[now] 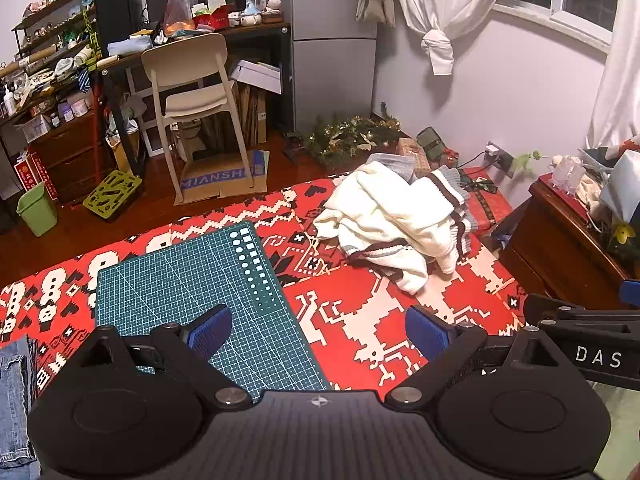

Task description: Fold clothes

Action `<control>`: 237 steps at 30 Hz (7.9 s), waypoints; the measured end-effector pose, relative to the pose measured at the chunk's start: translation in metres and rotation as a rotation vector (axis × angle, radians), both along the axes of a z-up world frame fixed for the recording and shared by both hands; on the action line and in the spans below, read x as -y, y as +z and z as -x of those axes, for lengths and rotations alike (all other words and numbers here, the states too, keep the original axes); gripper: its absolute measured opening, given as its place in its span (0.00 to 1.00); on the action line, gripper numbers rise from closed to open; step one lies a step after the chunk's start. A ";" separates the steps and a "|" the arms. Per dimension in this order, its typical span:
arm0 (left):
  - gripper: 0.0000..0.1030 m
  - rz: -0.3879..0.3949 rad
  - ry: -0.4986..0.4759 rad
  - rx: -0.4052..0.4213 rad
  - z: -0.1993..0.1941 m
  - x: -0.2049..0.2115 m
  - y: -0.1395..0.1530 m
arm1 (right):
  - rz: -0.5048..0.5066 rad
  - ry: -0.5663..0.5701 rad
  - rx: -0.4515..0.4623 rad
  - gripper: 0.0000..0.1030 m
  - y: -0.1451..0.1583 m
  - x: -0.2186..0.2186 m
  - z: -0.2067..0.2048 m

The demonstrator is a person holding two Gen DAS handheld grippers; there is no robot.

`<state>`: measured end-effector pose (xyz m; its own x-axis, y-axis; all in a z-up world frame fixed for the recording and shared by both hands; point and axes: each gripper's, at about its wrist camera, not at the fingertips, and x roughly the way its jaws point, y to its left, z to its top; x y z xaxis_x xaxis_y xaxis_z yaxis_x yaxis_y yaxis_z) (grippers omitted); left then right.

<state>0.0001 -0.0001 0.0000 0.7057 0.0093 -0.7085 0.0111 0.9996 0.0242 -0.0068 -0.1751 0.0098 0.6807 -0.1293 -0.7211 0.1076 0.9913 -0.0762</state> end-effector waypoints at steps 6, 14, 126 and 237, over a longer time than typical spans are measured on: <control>0.91 0.001 0.002 0.002 0.002 -0.002 0.000 | 0.004 0.006 -0.001 0.99 -0.001 -0.002 0.001; 0.91 0.004 0.000 -0.005 0.002 -0.003 0.000 | 0.002 0.010 -0.003 0.99 -0.002 -0.002 0.001; 0.18 0.165 -0.249 -0.020 -0.171 0.066 -0.159 | -0.257 -0.034 0.074 0.99 -0.140 0.091 -0.138; 0.24 0.438 0.470 0.011 0.173 -0.274 -0.126 | -0.100 0.475 0.119 0.76 -0.075 -0.111 0.031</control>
